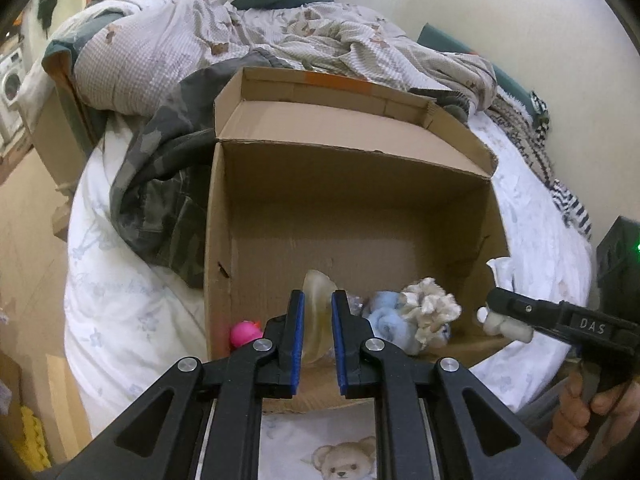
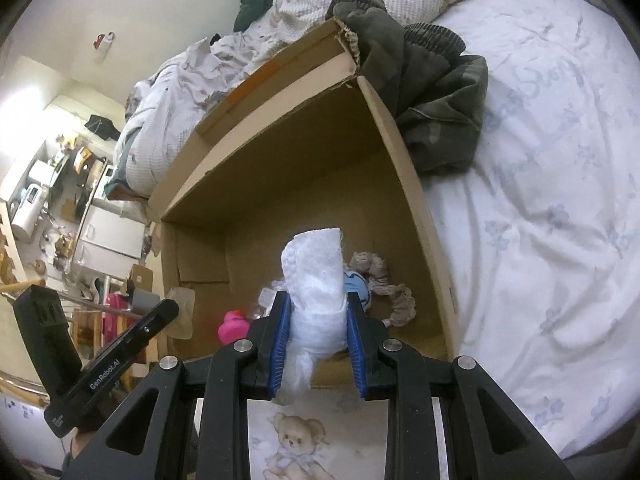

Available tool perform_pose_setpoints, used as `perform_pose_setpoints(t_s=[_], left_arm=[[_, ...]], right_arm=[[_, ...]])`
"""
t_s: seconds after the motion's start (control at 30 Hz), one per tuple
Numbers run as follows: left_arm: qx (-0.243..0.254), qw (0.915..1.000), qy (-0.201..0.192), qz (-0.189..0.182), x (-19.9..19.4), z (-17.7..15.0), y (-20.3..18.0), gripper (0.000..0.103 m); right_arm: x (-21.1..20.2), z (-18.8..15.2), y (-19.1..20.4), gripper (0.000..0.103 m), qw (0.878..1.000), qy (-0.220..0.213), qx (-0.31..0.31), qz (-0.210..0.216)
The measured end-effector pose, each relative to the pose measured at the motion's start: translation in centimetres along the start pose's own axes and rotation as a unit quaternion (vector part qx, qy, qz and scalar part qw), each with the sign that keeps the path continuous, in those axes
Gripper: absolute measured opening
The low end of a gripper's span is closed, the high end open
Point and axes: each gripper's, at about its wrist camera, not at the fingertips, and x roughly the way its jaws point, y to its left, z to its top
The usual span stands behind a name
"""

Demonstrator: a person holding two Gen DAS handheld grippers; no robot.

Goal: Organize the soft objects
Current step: 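Lower the tissue into the box and open the right gripper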

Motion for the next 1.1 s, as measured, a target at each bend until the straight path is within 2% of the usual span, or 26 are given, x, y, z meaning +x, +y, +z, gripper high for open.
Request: perform_pose_setpoints(t_s=[0.33,0.5,0.6,0.8,0.97,1.1], left_arm=[[-0.010,0.9997,0.021,-0.006,0.8,-0.4,0.1,0.015],[-0.030,0.9987,0.023,-0.033,0.5,-0.2,0.4,0.051],[-0.029,0.9991,0.021,-0.020,0.4,-0.2,0.3,0.063],[-0.020,0.9996,0.022,0.005,0.5,-0.3,0.0,0.064],[-0.002,0.9997,0.011,0.023,0.1,-0.3,-0.5,0.064],[0.036,0.9965,-0.022,0.071,-0.8,-0.3,-1.5,0.064]], right_arm=[[2.0,-0.2,0.8,0.029,0.999,0.022,-0.019,-0.040],[2.5,-0.3,0.7,0.029,0.998,0.029,-0.023,-0.049],[2.4,-0.3,0.6,0.029,0.998,0.029,-0.025,-0.050],[2.3,-0.3,0.8,0.029,0.998,0.023,-0.029,-0.057],[2.2,-0.4,1.7,0.029,0.995,0.013,-0.058,-0.076],[2.1,-0.3,2.1,0.029,0.995,0.009,-0.067,-0.077]])
